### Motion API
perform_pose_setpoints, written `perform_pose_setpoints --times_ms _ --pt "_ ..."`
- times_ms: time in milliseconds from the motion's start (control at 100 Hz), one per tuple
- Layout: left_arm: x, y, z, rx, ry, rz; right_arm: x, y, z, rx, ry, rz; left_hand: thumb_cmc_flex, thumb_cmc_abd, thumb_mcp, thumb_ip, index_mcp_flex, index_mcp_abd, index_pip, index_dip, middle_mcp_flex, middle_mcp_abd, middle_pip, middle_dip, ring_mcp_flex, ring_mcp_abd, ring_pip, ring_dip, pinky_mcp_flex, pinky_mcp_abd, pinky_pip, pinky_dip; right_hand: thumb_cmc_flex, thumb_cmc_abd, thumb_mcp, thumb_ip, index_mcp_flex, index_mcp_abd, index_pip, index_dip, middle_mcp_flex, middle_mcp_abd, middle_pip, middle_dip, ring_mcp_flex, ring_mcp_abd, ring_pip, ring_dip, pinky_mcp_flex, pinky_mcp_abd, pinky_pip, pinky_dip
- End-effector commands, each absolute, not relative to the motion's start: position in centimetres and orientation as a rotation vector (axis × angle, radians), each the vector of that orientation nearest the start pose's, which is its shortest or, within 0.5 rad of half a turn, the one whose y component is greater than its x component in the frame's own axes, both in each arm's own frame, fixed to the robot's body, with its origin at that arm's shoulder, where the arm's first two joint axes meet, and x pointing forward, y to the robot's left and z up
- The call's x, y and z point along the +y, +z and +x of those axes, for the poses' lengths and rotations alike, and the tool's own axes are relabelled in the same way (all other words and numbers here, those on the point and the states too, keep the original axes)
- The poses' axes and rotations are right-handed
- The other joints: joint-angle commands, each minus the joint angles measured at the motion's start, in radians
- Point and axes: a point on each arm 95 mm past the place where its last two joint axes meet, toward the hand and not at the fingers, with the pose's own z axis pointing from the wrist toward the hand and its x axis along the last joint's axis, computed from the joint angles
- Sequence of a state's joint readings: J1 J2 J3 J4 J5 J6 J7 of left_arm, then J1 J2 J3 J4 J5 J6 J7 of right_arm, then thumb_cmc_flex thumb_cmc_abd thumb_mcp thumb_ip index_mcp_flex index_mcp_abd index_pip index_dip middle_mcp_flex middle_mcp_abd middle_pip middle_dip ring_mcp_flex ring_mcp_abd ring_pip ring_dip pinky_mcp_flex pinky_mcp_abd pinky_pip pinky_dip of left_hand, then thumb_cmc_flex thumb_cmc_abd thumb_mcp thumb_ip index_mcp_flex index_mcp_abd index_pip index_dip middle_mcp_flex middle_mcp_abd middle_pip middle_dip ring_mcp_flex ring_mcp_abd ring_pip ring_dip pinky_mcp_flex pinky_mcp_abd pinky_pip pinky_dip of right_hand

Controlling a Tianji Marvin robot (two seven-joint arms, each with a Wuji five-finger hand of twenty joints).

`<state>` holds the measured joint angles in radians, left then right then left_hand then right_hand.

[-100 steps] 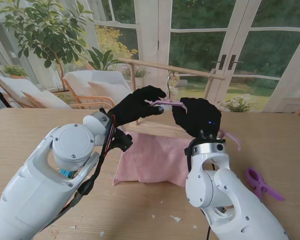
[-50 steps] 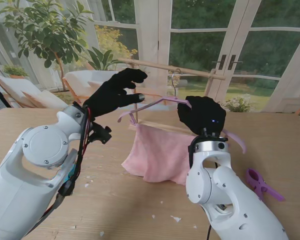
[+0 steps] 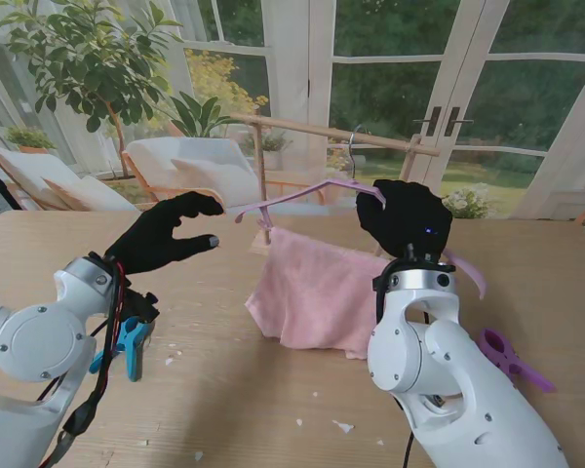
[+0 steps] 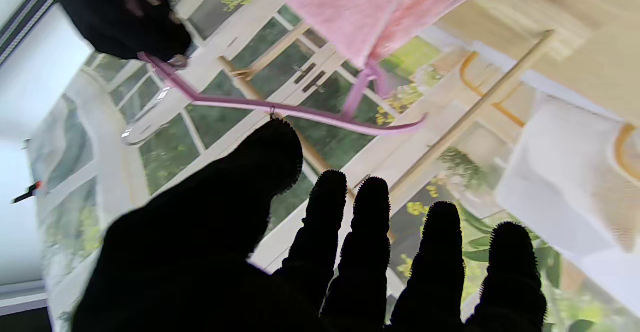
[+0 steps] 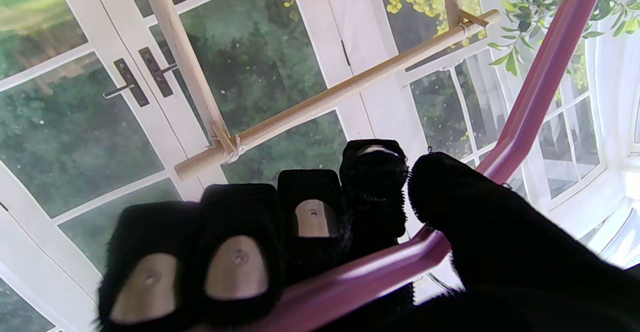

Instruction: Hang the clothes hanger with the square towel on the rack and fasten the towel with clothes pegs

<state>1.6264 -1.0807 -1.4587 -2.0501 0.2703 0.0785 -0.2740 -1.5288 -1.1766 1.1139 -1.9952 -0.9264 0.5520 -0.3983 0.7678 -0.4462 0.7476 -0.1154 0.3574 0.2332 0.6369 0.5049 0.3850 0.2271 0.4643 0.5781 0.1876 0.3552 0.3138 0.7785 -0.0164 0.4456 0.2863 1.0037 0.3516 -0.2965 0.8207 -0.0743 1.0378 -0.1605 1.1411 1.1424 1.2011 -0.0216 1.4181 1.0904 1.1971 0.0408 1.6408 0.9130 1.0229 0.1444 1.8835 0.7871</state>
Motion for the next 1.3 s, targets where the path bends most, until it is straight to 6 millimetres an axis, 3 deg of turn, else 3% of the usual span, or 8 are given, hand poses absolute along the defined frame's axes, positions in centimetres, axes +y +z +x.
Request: perform_pose_setpoints --times_ms 0,280,440,620,1070,1180,1230,1290 --pt "0.7 -18.7 38.0 1.191 -2.033 -1.663 5.4 -15.4 37.0 0.633 1.664 1.102 0.002 0.019 -0.016 0.029 0.006 0.002 0.016 0.014 -0.012 0.005 0.013 0.014 -0.014 -0.006 0.012 0.006 0.001 -0.004 -0.007 0.029 -0.037 0.071 0.008 0.047 0.027 -0.017 0.015 0.017 0.019 0.012 0.051 0.016 0.024 0.015 0.081 0.000 0.064 -0.137 0.210 -0.015" --pt "-0.8 -23.8 39.4 1.130 -1.900 -1.648 6.0 -15.5 36.6 0.645 1.686 1.097 0.015 0.042 -0.054 0.032 -0.208 -0.048 -0.092 -0.056 -0.189 -0.059 -0.041 -0.028 -0.100 -0.061 -0.022 -0.019 -0.046 -0.063 -0.032 0.022 -0.036 0.069 0.006 0.048 0.028 -0.014 0.015 0.018 0.022 0.012 0.051 0.017 0.027 0.014 0.084 0.000 0.072 -0.138 0.210 -0.016" --pt "-1.6 -25.7 40.2 1.172 -1.840 -1.631 6.7 -15.7 36.4 0.661 1.704 1.092 0.013 -0.007 0.007 0.033 -0.211 -0.168 -0.437 -0.238 -0.230 -0.129 -0.280 -0.110 -0.161 -0.124 -0.113 -0.056 -0.099 -0.126 -0.051 -0.023 -0.035 0.069 0.006 0.048 0.029 -0.016 0.015 0.018 0.023 0.011 0.051 0.018 0.028 0.013 0.085 -0.001 0.076 -0.139 0.210 -0.015" --pt "-1.9 -27.3 40.9 1.233 -1.801 -1.587 7.6 -15.7 36.2 0.674 1.724 1.083 0.017 -0.077 0.102 0.030 -0.218 -0.236 -0.631 -0.254 -0.275 -0.184 -0.388 -0.032 -0.174 -0.157 -0.171 -0.029 -0.118 -0.154 -0.054 -0.039 -0.034 0.070 0.004 0.048 0.029 -0.015 0.014 0.019 0.025 0.010 0.051 0.019 0.036 0.011 0.089 -0.002 0.084 -0.142 0.210 -0.013" --pt "-4.2 -28.5 42.8 1.278 -1.790 -1.679 8.9 -13.8 35.4 0.658 1.794 1.072 0.068 -0.085 0.130 0.032 -0.198 -0.304 -0.555 -0.303 -0.261 -0.192 -0.368 -0.002 -0.144 -0.159 -0.192 0.011 -0.109 -0.152 -0.038 -0.021 -0.034 0.071 0.003 0.051 0.036 -0.015 0.015 0.024 0.038 0.005 0.052 0.024 0.057 0.004 0.102 -0.008 0.119 -0.147 0.210 -0.006" --pt "-4.8 -28.4 43.1 1.267 -1.806 -1.698 9.0 -13.4 35.4 0.661 1.803 1.066 0.129 -0.026 0.070 0.035 -0.197 -0.344 -0.396 -0.253 -0.252 -0.195 -0.326 0.001 -0.132 -0.158 -0.192 0.027 -0.101 -0.148 -0.035 -0.007 -0.034 0.071 0.003 0.052 0.038 -0.014 0.015 0.025 0.039 0.004 0.051 0.025 0.059 0.004 0.104 -0.010 0.123 -0.147 0.210 -0.004" --pt "-5.0 -28.4 43.1 1.255 -1.818 -1.715 9.0 -13.3 35.3 0.662 1.804 1.063 0.196 0.048 -0.011 0.041 -0.136 -0.355 -0.229 -0.196 -0.239 -0.198 -0.287 0.002 -0.126 -0.161 -0.191 0.033 -0.099 -0.149 -0.034 0.000 -0.036 0.072 0.002 0.052 0.038 -0.014 0.015 0.025 0.040 0.004 0.051 0.025 0.060 0.003 0.105 -0.010 0.123 -0.148 0.210 -0.004" --pt "-5.3 -28.4 43.2 1.219 -1.835 -1.744 9.0 -13.1 35.3 0.661 1.806 1.062 0.287 0.126 -0.104 0.048 0.050 -0.292 -0.053 -0.126 -0.216 -0.192 -0.199 0.025 -0.110 -0.159 -0.185 0.049 -0.095 -0.145 -0.028 0.013 -0.034 0.070 0.003 0.052 0.038 -0.014 0.015 0.025 0.040 0.004 0.051 0.026 0.060 0.002 0.105 -0.011 0.124 -0.148 0.210 -0.004"
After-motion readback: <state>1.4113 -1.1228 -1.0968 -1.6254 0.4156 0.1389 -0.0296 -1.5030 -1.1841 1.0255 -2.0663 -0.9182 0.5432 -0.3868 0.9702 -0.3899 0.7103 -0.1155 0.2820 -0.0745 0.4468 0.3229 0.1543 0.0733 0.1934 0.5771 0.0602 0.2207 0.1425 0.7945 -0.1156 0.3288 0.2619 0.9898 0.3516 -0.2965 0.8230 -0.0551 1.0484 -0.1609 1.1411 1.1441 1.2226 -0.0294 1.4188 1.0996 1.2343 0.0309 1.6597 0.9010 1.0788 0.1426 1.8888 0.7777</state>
